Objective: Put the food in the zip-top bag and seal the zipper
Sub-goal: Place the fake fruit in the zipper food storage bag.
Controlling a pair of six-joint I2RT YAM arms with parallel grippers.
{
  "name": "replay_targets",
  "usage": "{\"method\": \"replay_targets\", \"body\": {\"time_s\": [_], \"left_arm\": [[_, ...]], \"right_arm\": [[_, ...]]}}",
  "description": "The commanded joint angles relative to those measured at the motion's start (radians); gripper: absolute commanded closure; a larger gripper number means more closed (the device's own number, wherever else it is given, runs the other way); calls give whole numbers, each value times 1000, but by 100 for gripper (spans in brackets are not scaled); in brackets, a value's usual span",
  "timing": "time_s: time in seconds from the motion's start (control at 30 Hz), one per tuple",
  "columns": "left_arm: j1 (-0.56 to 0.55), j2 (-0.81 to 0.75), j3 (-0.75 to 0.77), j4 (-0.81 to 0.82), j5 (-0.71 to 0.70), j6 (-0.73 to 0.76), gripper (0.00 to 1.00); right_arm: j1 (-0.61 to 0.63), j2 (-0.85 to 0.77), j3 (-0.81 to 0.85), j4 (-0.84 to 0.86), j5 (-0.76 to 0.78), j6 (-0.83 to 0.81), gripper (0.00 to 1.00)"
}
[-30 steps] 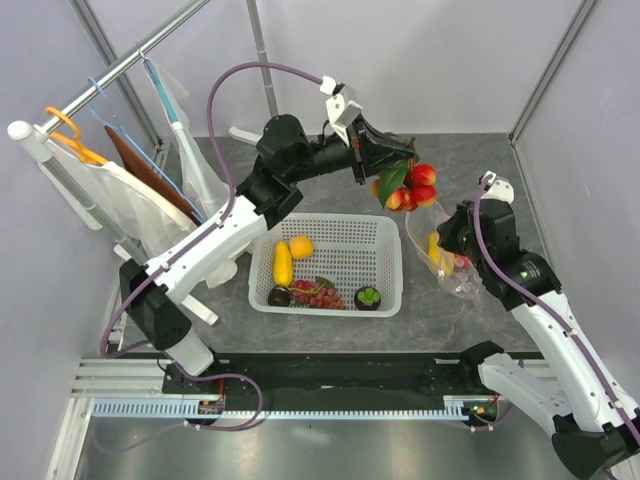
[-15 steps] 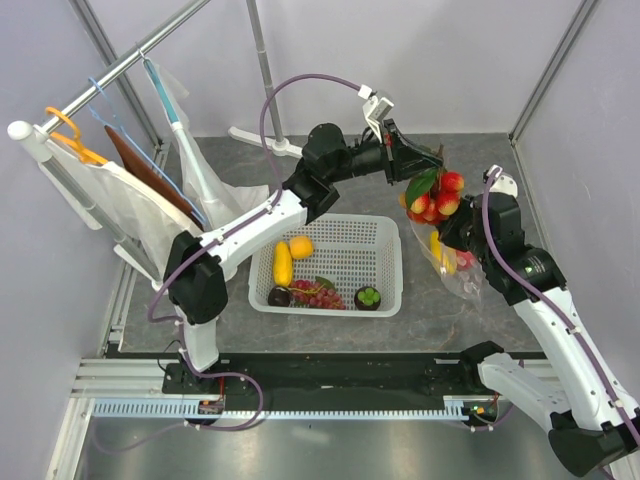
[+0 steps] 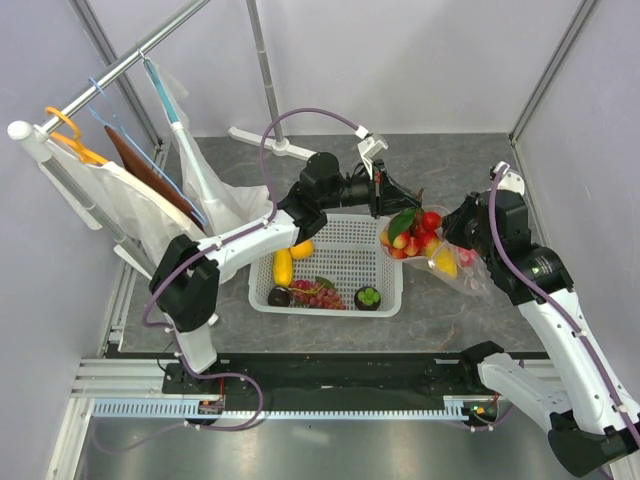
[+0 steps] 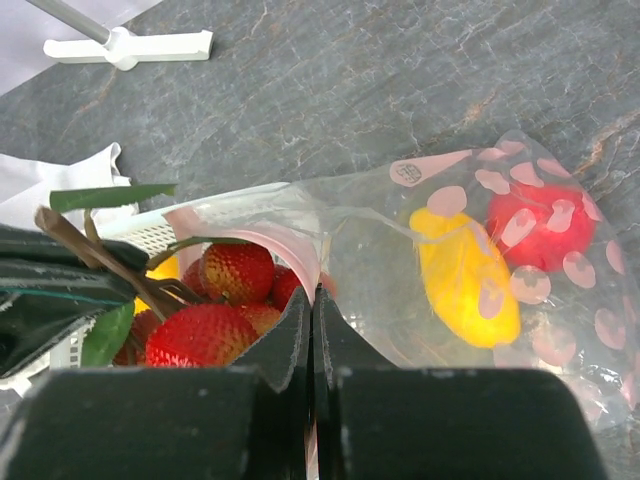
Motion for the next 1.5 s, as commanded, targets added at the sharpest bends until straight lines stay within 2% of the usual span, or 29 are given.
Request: {"method": "replay_targets", "body": {"time_s": [0.0, 0.03, 0.13, 0.2, 0.23, 0.3, 0.4, 0.57, 0.6, 0.83, 0.97, 1.0, 1.07, 1.1, 1.17, 1.2, 1.23, 1.33, 1.47], "left_arm": [[-5, -88, -10, 26, 76, 151, 98], [-16, -96, -23, 14, 88, 238, 98], [-33, -128, -49, -32, 137, 373, 98], [-53, -142, -53, -116, 154, 444, 98], [-64, -148, -49, -162, 146, 554, 98], [-84, -154, -56, -216, 140, 641, 98], [-105, -142, -37, -264, 91, 698, 98], [-124, -116, -1, -299, 96, 790, 98], [-125, -107, 32, -352, 102, 822, 98], [-127, -18, 169, -570, 59, 885, 98], [-127, -3, 175, -598, -31, 885, 98], [-128, 7, 189, -614, -48, 883, 94], [-127, 22, 229, -670, -74, 879, 79], [-122, 16, 232, -677, -64, 879, 60], [-98, -39, 201, -635, 5, 831, 42], [-87, -67, 185, -608, 34, 807, 20], [-70, -93, 165, -586, 48, 760, 12], [-50, -174, 184, -566, 103, 707, 7], [-22, -259, 191, -574, 45, 608, 8]], "right_arm": [[-6, -12, 60, 18, 13, 3, 100], [-8, -11, 63, 18, 12, 3, 100], [-8, -12, 69, 21, 15, -1, 100], [-8, -17, 66, 35, 4, -1, 100], [-8, -19, 65, 40, -10, 0, 100], [-8, -23, 60, 59, -31, 2, 100], [-8, -23, 57, 72, -65, 3, 100], [-8, -25, 48, 99, -136, 8, 100], [-9, -25, 48, 101, -137, 8, 100], [-8, -35, 55, 109, -152, -4, 100], [-9, -40, 56, 112, -159, -8, 100], [-8, -40, 56, 113, -159, -8, 100], [-8, -38, 57, 113, -160, -6, 100], [-9, -38, 59, 113, -160, -5, 100], [-9, -35, 65, 113, -159, -12, 100], [-8, -35, 65, 112, -157, -17, 100], [-9, -35, 66, 110, -153, -18, 100], [-8, -40, 66, 109, -119, -35, 100], [-8, -34, 94, 119, -76, -52, 100]]}}
